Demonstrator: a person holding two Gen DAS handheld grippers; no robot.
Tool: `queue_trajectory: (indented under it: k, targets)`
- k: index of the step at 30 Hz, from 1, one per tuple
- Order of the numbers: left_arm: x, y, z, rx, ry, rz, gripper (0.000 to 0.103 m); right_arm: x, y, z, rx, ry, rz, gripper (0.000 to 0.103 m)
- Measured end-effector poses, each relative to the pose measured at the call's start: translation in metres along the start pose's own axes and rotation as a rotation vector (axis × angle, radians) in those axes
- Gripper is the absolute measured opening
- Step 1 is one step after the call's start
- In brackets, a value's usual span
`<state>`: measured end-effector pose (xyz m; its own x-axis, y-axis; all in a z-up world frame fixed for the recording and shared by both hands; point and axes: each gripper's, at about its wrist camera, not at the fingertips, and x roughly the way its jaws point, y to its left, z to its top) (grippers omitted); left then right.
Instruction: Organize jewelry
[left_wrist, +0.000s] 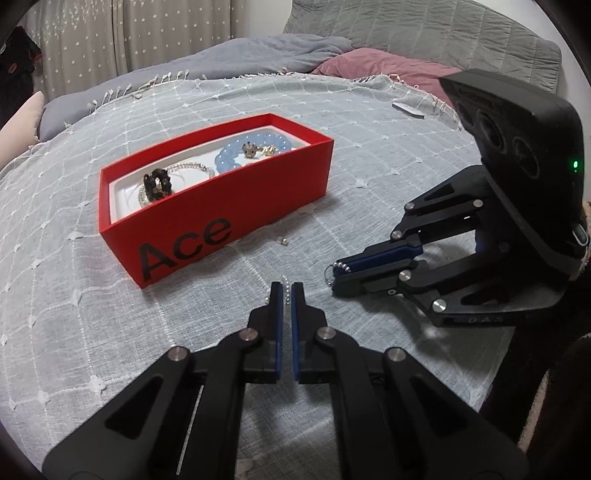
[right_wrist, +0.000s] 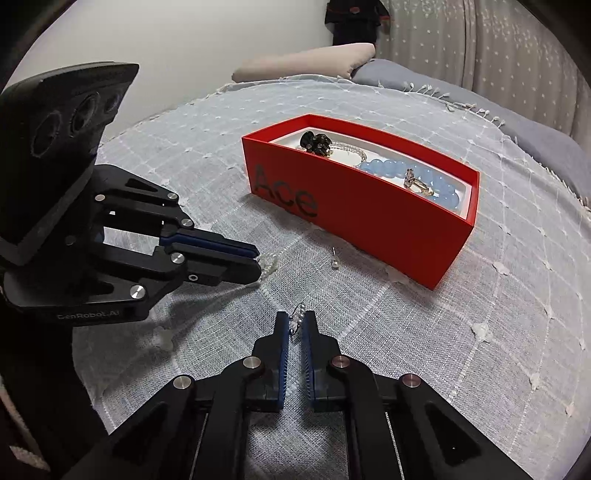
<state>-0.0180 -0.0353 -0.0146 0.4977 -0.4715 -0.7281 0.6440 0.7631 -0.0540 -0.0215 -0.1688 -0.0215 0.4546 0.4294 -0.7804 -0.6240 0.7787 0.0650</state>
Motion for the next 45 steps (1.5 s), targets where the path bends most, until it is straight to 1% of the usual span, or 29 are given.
queue_trajectory:
  k: [5, 11, 12, 13, 14, 15, 17, 19, 22, 24, 25, 27, 28, 31, 35, 40, 44, 45]
  targets:
    - [-0.007, 0.002, 0.002, -0.016, -0.025, 0.005, 0.002, -0.005, -0.001, 0.002, 0.017, -0.019, 0.008, 0.005]
    - [-0.007, 0.007, 0.000, -0.040, -0.005, -0.020, 0.003, -0.006, -0.007, 0.003, 0.041, -0.015, 0.002, 0.005]
    - [-0.006, 0.007, -0.001, -0.038, 0.000, -0.032, 0.005, -0.006, -0.008, 0.003, 0.044, -0.011, 0.002, 0.005]
    - [-0.005, 0.006, -0.001, -0.035, 0.008, -0.040, 0.015, -0.005, -0.008, 0.002, 0.046, -0.006, 0.004, 0.005]
    - [-0.003, 0.004, -0.002, -0.031, 0.020, -0.043, 0.029, -0.005, -0.007, 0.002, 0.044, -0.001, 0.004, 0.005]
    - [-0.002, 0.003, -0.003, -0.026, 0.031, -0.051, 0.034, -0.004, -0.007, 0.001, 0.041, 0.003, 0.003, 0.005]
    - [0.004, -0.001, -0.005, -0.011, 0.061, -0.057, 0.035, -0.004, -0.005, 0.000, 0.036, 0.010, 0.004, 0.005]
    - [0.010, -0.003, -0.007, -0.005, 0.089, -0.041, 0.035, -0.004, -0.003, -0.002, 0.031, 0.014, 0.003, 0.005]
    - [0.013, -0.002, -0.006, -0.023, 0.093, -0.038, 0.035, -0.004, -0.003, -0.003, 0.032, 0.017, 0.004, 0.005]
    - [0.015, 0.001, -0.003, -0.051, 0.091, -0.039, 0.034, -0.004, -0.004, -0.004, 0.033, 0.016, 0.004, 0.005]
    - [0.016, 0.002, -0.002, -0.059, 0.091, -0.038, 0.031, -0.003, -0.004, -0.003, 0.033, 0.015, 0.002, 0.005]
    - [0.019, 0.004, 0.000, -0.073, 0.094, -0.025, 0.022, -0.003, -0.004, -0.003, 0.034, 0.014, -0.001, 0.005]
    - [0.020, 0.004, 0.001, -0.074, 0.096, -0.016, 0.013, -0.003, -0.004, -0.003, 0.034, 0.013, -0.003, 0.005]
    - [0.019, 0.004, 0.001, -0.076, 0.094, -0.006, 0.005, -0.003, -0.005, -0.002, 0.035, 0.010, -0.008, 0.005]
    - [0.015, 0.001, 0.002, -0.059, 0.080, 0.013, 0.004, -0.005, -0.007, -0.001, 0.042, 0.001, -0.018, 0.005]
    - [0.008, 0.004, 0.004, -0.078, 0.065, 0.004, 0.003, -0.009, -0.008, 0.001, 0.051, -0.009, -0.025, 0.005]
    - [0.008, 0.003, 0.004, -0.075, 0.064, 0.014, 0.003, -0.012, -0.011, 0.000, 0.080, -0.005, 0.016, 0.006]
    - [0.008, 0.003, 0.004, -0.079, 0.064, 0.014, 0.003, -0.012, -0.012, 0.000, 0.086, -0.003, 0.020, 0.011]
